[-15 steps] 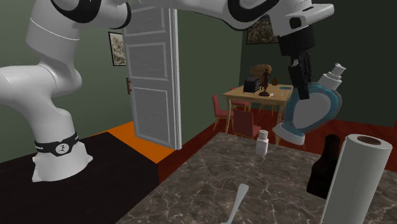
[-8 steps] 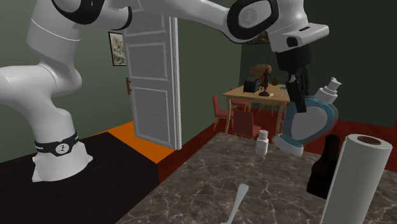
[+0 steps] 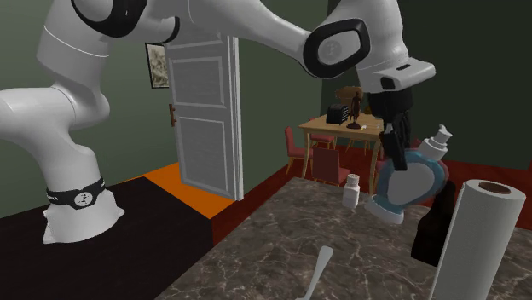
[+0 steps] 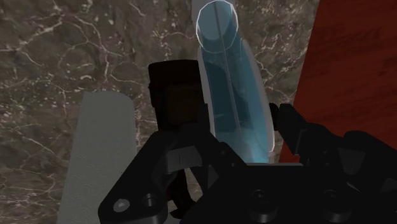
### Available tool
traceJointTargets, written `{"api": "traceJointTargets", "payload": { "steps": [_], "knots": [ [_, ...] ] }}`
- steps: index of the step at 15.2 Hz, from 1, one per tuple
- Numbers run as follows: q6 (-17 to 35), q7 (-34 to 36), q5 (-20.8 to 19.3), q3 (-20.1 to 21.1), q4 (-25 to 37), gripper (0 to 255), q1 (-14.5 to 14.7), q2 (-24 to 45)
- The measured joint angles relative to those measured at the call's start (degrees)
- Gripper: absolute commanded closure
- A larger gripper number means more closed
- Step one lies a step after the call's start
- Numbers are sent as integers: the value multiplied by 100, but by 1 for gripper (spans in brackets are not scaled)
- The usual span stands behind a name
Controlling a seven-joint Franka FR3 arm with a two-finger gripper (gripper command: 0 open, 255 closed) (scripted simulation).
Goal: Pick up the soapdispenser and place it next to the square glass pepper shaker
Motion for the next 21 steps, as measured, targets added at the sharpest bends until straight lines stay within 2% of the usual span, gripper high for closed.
{"api": "traceJointTargets", "payload": {
  "steps": [4, 9, 10, 16, 21],
  "knots": [
    [218, -3, -2, 0, -139, 255, 6, 77],
    [248, -6, -2, 2, -149, 255, 5, 93],
    [250, -5, -2, 1, -154, 0, 4, 92],
    [252, -6, -2, -1, -156, 0, 2, 90],
    [-12, -34, 36, 21, -432, 0, -56, -455]
  ]
}}
